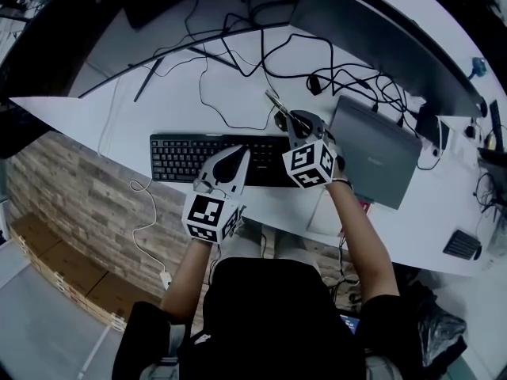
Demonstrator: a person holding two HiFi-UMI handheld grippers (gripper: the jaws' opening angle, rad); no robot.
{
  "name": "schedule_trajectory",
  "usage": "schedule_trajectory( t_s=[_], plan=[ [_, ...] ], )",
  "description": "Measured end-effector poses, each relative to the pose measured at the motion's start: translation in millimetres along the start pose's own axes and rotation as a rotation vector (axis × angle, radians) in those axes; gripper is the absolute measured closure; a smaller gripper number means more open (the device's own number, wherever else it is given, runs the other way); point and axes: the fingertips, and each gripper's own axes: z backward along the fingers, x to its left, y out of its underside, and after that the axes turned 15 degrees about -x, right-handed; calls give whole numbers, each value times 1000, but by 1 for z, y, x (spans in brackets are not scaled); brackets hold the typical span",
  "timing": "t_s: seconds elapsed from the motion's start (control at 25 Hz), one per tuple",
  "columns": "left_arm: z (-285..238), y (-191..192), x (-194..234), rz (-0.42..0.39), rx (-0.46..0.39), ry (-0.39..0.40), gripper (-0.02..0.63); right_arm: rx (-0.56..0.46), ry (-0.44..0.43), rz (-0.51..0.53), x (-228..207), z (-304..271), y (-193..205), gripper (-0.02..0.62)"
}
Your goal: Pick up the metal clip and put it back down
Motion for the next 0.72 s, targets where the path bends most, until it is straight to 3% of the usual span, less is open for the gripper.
schedule_trajectory(
  t_s=[0.72],
  plan=[
    [5,6,-2,2,11,-7,597,23,-72,62,21,1,5,567]
  ],
)
